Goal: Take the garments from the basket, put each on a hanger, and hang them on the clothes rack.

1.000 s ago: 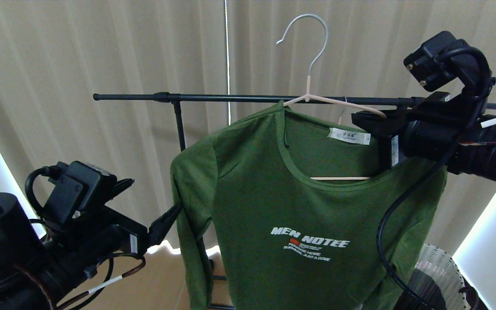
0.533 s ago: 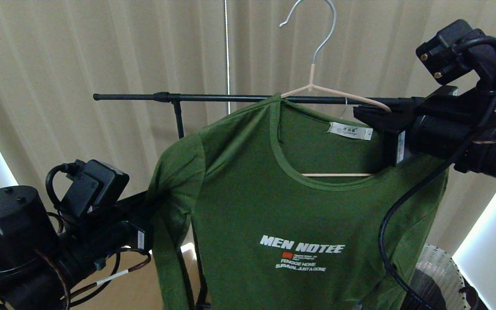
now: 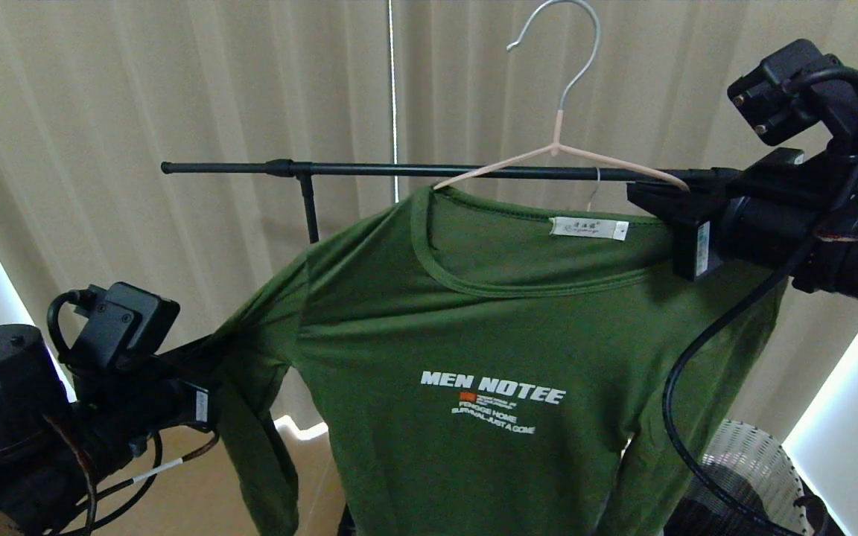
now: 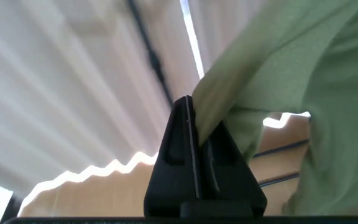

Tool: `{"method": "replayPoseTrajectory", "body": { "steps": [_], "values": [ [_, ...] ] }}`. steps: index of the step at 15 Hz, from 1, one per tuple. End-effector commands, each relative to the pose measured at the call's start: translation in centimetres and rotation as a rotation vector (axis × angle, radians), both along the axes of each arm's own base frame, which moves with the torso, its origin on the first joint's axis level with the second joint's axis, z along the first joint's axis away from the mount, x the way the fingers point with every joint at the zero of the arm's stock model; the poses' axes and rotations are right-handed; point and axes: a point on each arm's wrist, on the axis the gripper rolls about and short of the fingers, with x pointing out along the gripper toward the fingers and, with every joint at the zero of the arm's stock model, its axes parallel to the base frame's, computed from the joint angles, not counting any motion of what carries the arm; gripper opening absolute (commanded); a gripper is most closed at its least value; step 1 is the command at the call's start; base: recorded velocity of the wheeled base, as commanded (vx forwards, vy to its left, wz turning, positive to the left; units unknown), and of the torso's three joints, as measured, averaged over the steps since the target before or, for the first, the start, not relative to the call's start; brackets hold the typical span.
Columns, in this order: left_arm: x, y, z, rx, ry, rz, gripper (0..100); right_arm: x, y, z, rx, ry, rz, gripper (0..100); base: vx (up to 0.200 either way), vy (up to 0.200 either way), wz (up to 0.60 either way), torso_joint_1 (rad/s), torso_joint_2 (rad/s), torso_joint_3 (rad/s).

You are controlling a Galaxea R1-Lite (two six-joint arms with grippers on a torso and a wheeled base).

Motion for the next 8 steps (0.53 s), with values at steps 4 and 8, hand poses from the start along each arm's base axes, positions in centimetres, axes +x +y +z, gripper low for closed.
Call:
{"method": "replayPoseTrajectory", "body": {
  "steps": [4, 8],
  "values": [
    [0.3, 0.7, 0.4, -0.046, -0.008, -0.033, 0, 0.3, -0.5, -0.7, -0.013, 0.020, -0.029, 0, 0.000, 0.000, 0.00, 0.000, 0.00, 0.000],
    [0.7, 0.4, 1.3, -0.218, -0.064, -0.071, 100, 0.2, -0.6, -0.8, -0.018, 0.026, -0.032, 0, 0.000, 0.000, 0.00, 0.000, 0.00, 0.000]
  ]
}}
